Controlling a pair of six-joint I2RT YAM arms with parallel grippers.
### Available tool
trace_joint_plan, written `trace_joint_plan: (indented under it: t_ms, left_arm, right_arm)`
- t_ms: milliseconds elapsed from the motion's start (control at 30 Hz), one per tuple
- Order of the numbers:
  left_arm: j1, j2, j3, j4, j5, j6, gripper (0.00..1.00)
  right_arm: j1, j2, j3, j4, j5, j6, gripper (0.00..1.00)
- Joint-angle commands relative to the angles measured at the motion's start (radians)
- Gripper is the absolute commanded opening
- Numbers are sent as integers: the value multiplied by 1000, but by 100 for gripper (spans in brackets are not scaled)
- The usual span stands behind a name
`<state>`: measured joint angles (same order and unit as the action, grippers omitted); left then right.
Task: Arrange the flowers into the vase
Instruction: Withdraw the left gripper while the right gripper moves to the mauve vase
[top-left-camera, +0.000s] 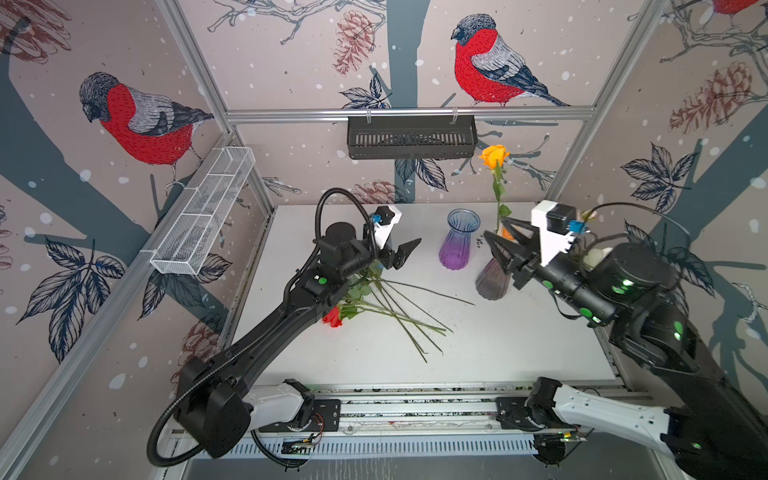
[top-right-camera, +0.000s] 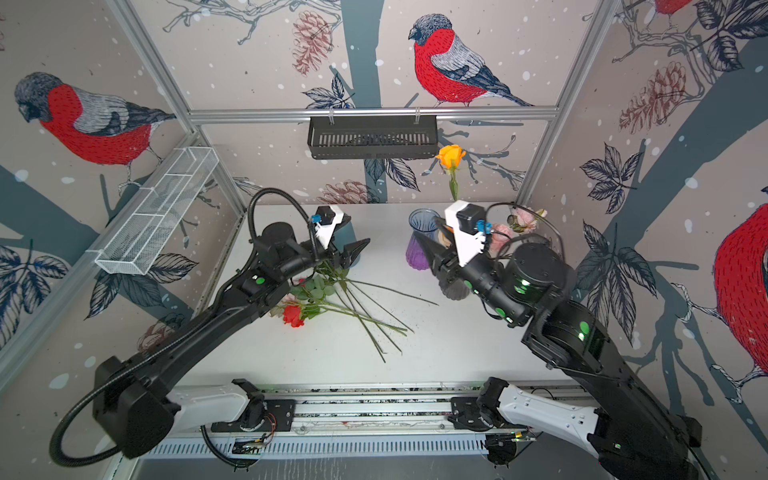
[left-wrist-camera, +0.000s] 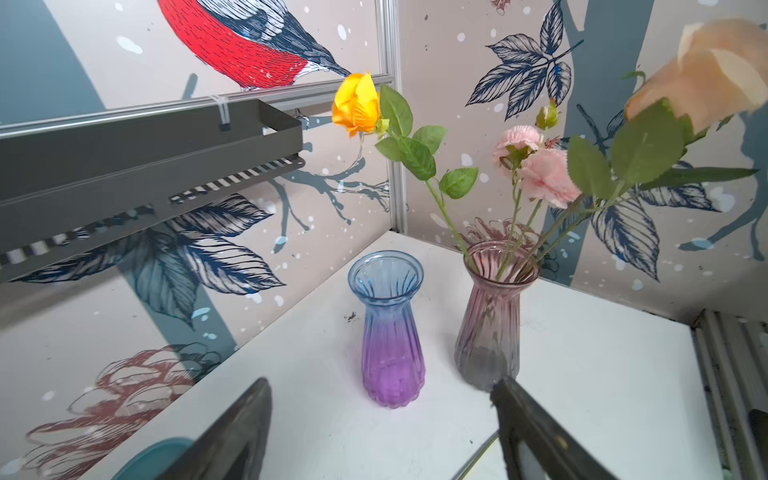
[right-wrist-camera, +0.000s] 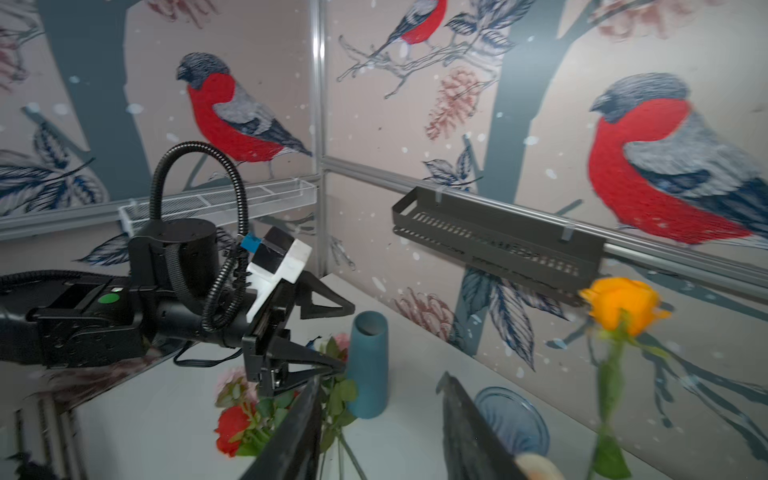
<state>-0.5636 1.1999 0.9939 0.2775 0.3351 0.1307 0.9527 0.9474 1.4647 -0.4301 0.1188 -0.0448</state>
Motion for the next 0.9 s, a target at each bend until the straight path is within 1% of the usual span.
trace_joint_plan:
  t_ms: [0, 33, 100, 200, 300, 400, 433, 467, 533, 567, 600, 667, 733, 800, 867]
  left_arm:
    - [5, -73, -83, 189, -222, 63, 83]
    - [8, -89, -102, 217, -273, 59, 85]
    - [16, -109, -108, 227, -333, 55, 85]
    - [27, -136, -123, 247, -403, 53, 87]
    - [46, -158, -144, 278, -416, 49, 88]
    - [72, -152, -141, 280, -393, 21, 89]
    - [82, -146, -138, 278, -379, 8, 89]
    - [90, -142, -138, 277, -366, -6, 89]
    - [101, -136, -138, 281, -348, -21, 89]
    - [103, -134, -137, 280, -343, -23, 89]
    - [106, -133, -136, 279, -339, -23, 89]
    - [110, -127, -128, 268, -322, -20, 89]
    - [112, -124, -123, 259, -313, -20, 89]
    - [114, -123, -123, 260, -308, -20, 89]
    - [114, -122, -123, 260, -302, -23, 89]
  right_arm:
    - [68, 136, 60, -84, -250, 13, 48]
    - [88, 182, 68, -105, -269, 17, 49]
    - [100, 240, 44, -106, -321, 41, 51]
    - [98, 252, -102, 0, -336, 137, 52]
    - [98, 263, -271, 91, -314, 245, 52]
    - [97, 291, -482, 240, -291, 367, 56]
    - [95, 300, -547, 281, -263, 405, 57]
    - [94, 330, -600, 315, -212, 443, 58]
    - [91, 346, -700, 386, -84, 497, 61]
    - [88, 337, -762, 439, -5, 528, 64]
    - [84, 318, -819, 493, 47, 550, 65]
    - [73, 243, -965, 646, 135, 578, 69]
    - [63, 167, -1092, 761, 235, 614, 80]
    - [54, 95, -1196, 859, 324, 620, 87]
    - [43, 17, -1279, 934, 415, 612, 91]
